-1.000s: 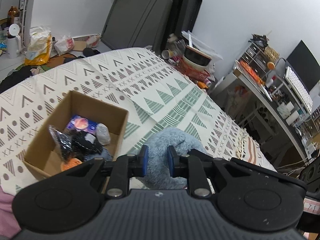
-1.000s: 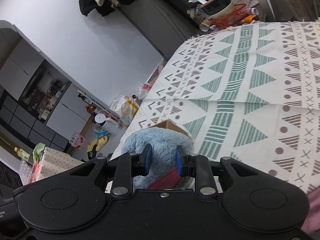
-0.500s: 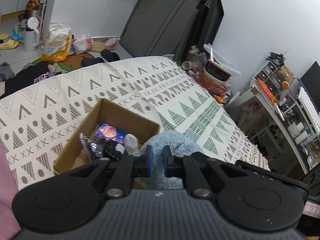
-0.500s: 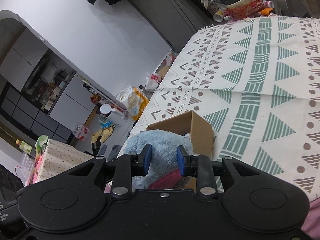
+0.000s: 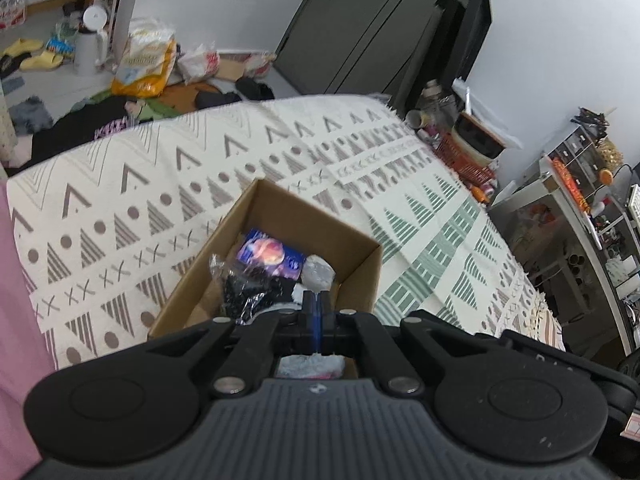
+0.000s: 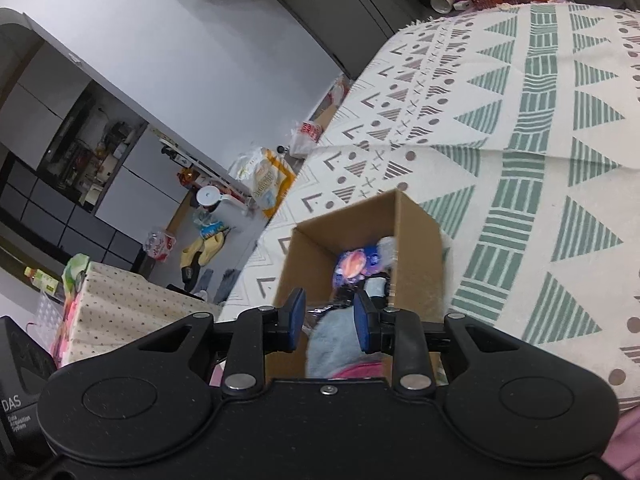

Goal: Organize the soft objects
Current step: 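Lift and carry the gray plush over the box with both tools, then open both tools to drop the gray plush into the box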

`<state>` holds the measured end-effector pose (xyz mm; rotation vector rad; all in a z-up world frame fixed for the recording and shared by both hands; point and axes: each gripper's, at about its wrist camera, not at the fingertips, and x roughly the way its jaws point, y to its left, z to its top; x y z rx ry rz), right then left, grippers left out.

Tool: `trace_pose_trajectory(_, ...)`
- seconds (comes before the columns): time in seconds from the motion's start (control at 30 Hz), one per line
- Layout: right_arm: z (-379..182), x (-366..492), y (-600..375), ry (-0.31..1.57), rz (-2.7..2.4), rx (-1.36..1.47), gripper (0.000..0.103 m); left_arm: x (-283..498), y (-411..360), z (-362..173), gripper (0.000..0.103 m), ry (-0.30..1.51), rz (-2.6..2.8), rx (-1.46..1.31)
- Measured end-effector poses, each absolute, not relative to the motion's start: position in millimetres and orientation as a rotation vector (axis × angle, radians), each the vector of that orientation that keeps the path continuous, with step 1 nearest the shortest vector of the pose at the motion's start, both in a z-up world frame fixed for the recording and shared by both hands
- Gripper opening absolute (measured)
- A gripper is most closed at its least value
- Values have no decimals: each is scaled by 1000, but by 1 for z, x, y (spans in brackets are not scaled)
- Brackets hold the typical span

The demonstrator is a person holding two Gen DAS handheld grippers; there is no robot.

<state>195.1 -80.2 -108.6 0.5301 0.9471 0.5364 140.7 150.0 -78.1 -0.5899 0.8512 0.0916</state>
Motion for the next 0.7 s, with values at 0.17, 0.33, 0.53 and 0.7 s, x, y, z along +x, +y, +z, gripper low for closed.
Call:
trace_pose_trajectory(0.17,-113,195,-90,961,498,527,28,143,146,-82,2,886,85,-555)
trace_pose_trajectory(0.33,-114,192,-102,968,474,532,28,146,135,-80,3,914,77,-517)
trace_pose_trajectory(0.53,-106,184,-122,955,446,524,41,142,122,-73,9,939,86,-479)
trace_pose_trajectory(0.7,-92,174,-141,913,411,503,59,134,107,-58,37,935,90,-441)
